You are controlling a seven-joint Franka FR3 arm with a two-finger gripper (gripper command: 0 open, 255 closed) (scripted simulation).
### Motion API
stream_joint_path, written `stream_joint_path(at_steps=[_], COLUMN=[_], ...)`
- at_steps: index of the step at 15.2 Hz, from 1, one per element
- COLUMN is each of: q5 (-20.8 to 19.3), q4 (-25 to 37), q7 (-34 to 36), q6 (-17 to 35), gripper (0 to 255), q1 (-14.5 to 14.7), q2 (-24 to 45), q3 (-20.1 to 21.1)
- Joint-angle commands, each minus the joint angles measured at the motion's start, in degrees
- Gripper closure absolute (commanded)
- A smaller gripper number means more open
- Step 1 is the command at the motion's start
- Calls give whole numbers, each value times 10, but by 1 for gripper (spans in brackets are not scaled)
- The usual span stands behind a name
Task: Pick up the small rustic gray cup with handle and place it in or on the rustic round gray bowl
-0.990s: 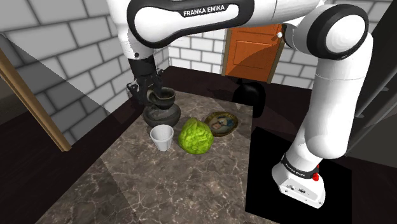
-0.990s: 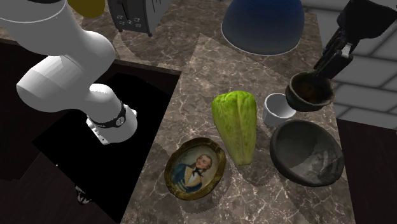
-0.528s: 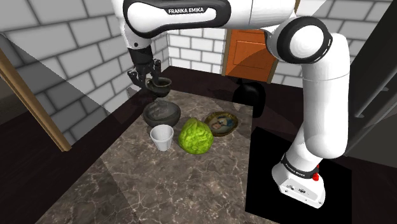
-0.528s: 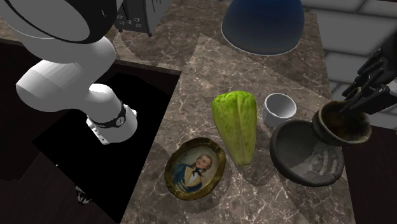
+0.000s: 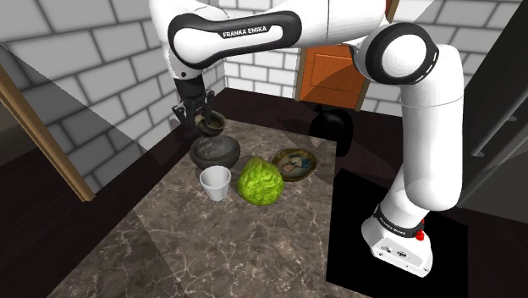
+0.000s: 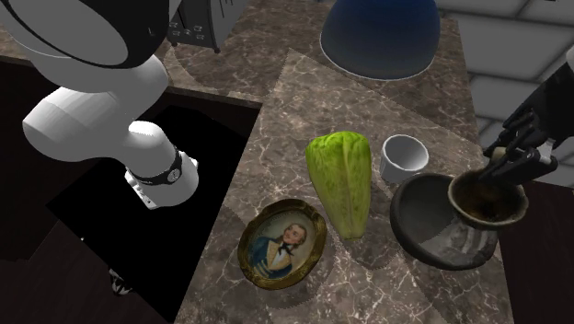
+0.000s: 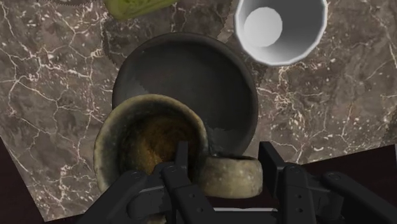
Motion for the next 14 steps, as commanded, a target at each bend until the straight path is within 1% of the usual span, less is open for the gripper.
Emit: stream_joint_path(at_steps=[1,8,14], q5=[0,-3,-3], q4=[-17,-65,-65], q7=[1,6,6], q6=[17,67,67], gripper=[255,255,255], q1=[-3,-7,-7], q2=[-1,3,3], q3=[-1,-3,-3])
